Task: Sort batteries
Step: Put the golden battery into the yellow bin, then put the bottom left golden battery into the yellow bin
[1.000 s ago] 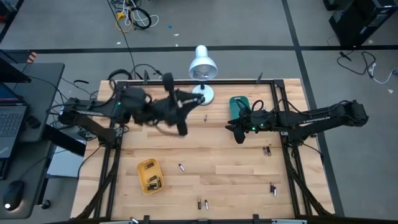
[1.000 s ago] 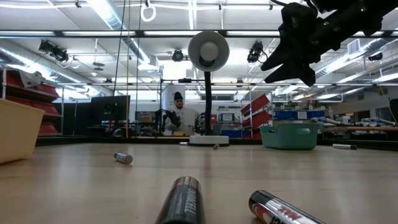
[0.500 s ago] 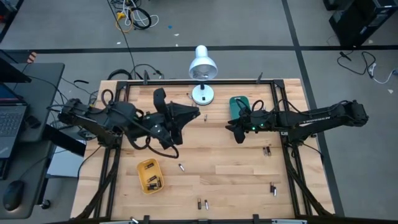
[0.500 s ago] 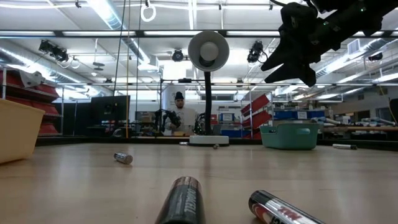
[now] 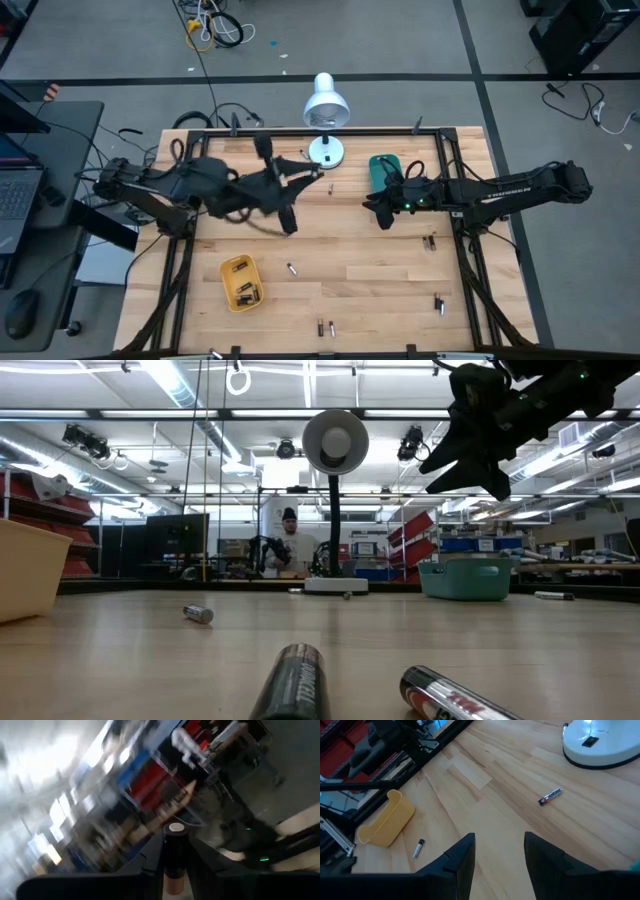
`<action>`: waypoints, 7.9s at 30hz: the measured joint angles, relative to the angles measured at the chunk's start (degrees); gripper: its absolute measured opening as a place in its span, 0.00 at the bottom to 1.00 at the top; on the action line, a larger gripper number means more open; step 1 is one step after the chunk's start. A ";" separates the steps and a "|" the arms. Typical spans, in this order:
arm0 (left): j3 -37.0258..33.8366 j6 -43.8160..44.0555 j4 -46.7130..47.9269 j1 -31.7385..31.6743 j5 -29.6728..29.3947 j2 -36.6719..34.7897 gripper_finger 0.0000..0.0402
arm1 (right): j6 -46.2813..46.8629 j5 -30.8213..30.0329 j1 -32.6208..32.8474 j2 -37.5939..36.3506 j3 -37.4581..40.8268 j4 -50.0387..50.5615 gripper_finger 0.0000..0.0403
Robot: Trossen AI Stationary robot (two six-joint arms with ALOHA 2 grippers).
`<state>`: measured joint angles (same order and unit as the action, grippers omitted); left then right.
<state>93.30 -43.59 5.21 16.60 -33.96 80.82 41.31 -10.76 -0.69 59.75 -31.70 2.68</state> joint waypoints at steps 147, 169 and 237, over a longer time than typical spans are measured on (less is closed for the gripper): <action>-31.70 96.43 38.56 27.48 2.10 -1.70 0.49 | 59.02 11.54 30.74 70.15 -69.22 29.71 0.40; -31.70 96.80 41.98 27.76 2.06 -1.73 0.49 | 58.78 20.35 27.31 74.73 -69.48 30.61 0.22; -31.70 103.65 45.75 29.53 7.96 -1.73 0.45 | 19.39 4.98 21.11 73.58 -69.28 36.48 0.45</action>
<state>61.59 60.06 50.96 46.13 -26.00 79.09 60.70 -5.78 20.43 133.33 -100.98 39.16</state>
